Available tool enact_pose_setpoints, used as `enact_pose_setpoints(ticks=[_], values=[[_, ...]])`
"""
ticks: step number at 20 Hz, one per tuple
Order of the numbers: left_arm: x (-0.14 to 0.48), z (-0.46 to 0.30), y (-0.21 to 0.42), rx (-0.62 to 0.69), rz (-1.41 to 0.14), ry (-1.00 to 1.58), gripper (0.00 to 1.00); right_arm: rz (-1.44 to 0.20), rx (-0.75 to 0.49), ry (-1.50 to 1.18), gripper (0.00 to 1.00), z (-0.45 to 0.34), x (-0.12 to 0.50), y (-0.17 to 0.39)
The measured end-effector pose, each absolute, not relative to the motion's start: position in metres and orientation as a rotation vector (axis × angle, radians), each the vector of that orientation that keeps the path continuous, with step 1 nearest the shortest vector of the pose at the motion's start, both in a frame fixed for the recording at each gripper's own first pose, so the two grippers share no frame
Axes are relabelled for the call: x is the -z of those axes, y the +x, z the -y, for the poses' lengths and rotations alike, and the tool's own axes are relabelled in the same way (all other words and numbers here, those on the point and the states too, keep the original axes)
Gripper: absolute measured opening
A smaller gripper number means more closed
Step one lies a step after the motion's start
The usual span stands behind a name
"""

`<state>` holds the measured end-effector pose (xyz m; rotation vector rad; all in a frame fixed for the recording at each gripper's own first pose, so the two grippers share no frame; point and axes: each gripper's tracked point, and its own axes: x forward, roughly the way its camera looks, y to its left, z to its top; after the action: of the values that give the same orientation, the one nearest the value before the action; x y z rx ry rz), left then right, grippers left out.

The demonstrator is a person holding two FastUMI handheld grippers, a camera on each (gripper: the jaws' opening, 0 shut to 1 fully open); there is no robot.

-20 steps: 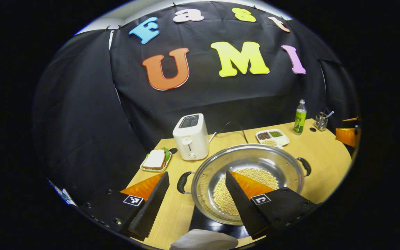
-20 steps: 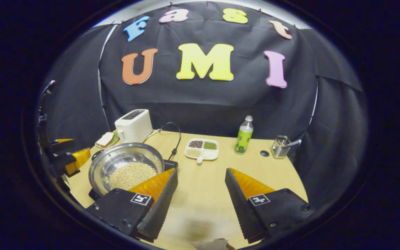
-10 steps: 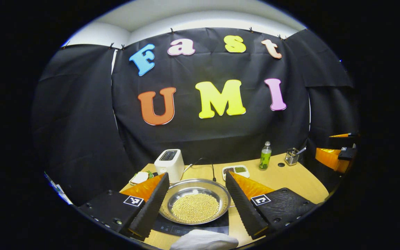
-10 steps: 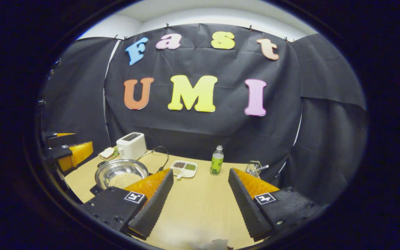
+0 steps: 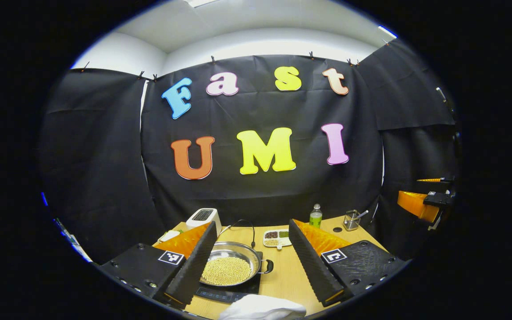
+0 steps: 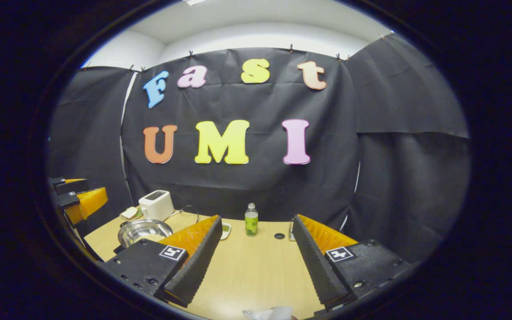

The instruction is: First push the handle of the pot to place it horizontally, then grasp the pot with both hands and set it on the induction cooktop.

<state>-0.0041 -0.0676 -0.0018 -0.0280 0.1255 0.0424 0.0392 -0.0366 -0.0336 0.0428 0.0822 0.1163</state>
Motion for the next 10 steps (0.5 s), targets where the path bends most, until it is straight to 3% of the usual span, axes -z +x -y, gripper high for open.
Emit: enact_pose_setpoints(ticks=[10], values=[[-0.011,0.092,-0.004,-0.039,-0.104,-0.041,0.96,-0.036,-0.098,0.033,1.0,0.067,0.018,0.029]])
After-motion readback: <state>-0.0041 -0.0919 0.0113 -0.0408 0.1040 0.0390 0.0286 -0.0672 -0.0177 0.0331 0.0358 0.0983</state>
